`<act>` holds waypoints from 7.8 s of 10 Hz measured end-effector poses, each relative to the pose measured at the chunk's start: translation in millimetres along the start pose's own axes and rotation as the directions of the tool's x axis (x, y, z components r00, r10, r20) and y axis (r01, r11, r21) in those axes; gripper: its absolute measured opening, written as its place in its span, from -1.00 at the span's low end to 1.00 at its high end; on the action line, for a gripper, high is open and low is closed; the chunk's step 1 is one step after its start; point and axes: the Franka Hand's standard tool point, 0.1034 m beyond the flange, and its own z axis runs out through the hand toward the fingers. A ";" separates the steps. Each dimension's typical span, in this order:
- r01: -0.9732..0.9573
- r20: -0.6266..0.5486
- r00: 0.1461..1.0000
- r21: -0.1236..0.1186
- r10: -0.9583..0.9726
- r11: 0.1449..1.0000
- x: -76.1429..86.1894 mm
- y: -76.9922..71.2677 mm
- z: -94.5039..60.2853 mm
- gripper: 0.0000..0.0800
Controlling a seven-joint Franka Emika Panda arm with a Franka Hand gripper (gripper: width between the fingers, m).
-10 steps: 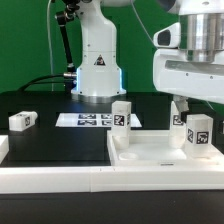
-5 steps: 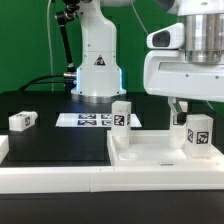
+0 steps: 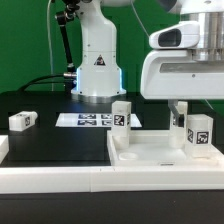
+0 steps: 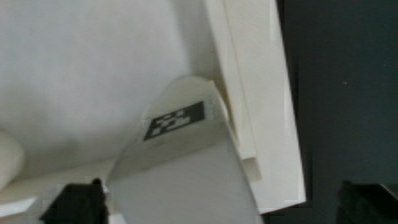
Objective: Assemble square table
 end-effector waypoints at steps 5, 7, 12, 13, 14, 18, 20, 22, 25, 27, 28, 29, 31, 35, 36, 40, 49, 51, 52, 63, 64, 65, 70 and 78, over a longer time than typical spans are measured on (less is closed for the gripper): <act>0.201 0.000 0.980 -0.006 -0.201 0.980 1.6 4.3 0.3 0.30; 0.193 0.000 0.981 -0.007 -0.193 0.981 1.9 4.8 0.2 -0.03; -0.053 -0.001 0.999 -0.006 0.053 0.999 3.2 8.4 0.4 -0.28; -0.182 0.001 0.983 -0.001 0.182 0.983 3.3 8.8 0.5 -0.28; -0.287 0.000 0.958 0.000 0.287 0.958 3.4 9.8 1.4 -0.28; -0.554 -0.014 0.832 0.027 0.554 0.832 7.5 13.5 1.9 -0.27; -0.664 -0.006 0.748 0.033 0.664 0.747 7.9 14.2 1.9 -0.27; -0.744 -0.002 0.668 0.033 0.744 0.668 8.0 14.5 1.9 -0.27; -0.851 0.006 0.524 0.035 0.852 0.523 8.1 14.8 2.0 -0.27; -0.963 0.040 0.261 0.082 0.965 0.257 5.6 16.1 2.0 -0.27; -0.987 0.058 0.143 0.081 0.988 0.138 5.2 15.4 2.2 -0.27; -0.996 0.070 0.045 0.079 0.997 0.039 4.7 14.5 2.2 -0.27; -0.992 0.095 -0.094 0.071 0.991 -0.100 3.9 13.0 1.9 -0.27; -0.972 0.132 -0.221 0.050 0.966 -0.229 3.5 12.6 2.8 0.01; -0.984 0.123 -0.168 0.035 0.978 -0.173 0.9 11.6 3.8 0.01; -0.992 0.117 0.127 0.022 0.985 0.125 -0.2 5.2 2.2 0.61; -0.543 0.052 0.840 0.053 0.541 0.838 6.6 7.6 -2.5 0.62; -0.371 0.025 0.928 0.030 0.371 0.928 6.1 7.6 -2.1 0.62; -0.299 0.020 0.954 0.018 0.299 0.954 5.6 7.6 -2.0 0.62; -0.622 0.023 0.783 0.017 0.621 0.783 6.7 8.3 -1.7 -0.28; -0.670 0.022 0.742 0.017 0.670 0.742 6.1 7.4 -1.6 -0.28; -0.761 0.024 0.648 0.014 0.761 0.648 5.4 5.7 -1.7 -0.28; -0.973 0.048 0.232 0.016 0.971 0.232 6.5 5.1 -1.7 -0.27; -0.998 0.040 0.063 -0.029 0.997 0.064 6.6 10.6 -1.7 0.20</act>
Offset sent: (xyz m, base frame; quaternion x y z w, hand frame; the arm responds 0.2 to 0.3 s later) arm 0.0021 0.0021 -0.0003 0.0139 0.0030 -0.0630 0.9979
